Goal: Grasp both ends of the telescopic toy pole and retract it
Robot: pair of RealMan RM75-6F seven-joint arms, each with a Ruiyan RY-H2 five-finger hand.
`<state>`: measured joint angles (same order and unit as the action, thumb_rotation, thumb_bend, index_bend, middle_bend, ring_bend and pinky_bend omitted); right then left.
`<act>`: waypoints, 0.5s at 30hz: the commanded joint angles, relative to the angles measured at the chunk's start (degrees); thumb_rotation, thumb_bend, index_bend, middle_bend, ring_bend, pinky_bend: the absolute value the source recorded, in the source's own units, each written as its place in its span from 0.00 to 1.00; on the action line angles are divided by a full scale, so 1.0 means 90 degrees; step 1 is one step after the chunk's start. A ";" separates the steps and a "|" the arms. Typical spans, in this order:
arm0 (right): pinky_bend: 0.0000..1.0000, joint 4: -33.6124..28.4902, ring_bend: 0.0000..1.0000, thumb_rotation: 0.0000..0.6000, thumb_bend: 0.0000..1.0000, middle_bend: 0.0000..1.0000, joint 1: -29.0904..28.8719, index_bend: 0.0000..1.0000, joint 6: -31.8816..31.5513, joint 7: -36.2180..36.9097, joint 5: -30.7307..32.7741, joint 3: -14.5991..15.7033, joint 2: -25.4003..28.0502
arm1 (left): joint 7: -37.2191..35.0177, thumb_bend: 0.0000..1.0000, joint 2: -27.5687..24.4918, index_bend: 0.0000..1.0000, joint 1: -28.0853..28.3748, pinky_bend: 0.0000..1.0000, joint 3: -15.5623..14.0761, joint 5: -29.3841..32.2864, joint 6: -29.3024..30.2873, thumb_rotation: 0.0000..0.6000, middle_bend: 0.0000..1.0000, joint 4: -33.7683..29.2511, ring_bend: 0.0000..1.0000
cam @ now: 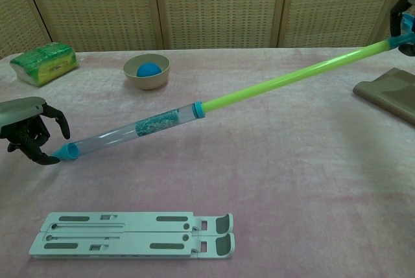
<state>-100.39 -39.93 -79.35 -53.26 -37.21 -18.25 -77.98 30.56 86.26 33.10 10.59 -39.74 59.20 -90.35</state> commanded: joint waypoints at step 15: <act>0.66 -0.0063 1.00 1.00 0.62 1.00 -0.0041 0.85 -0.0004 0.0114 0.0033 0.0101 0.0066 | 0.0292 0.34 0.0451 0.41 0.0278 0.70 -0.0184 0.0071 0.0139 1.00 0.86 0.0357 0.77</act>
<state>-100.95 -40.29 -79.38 -52.24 -36.93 -17.34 -77.40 33.05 90.18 35.49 9.02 -39.23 60.48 -87.27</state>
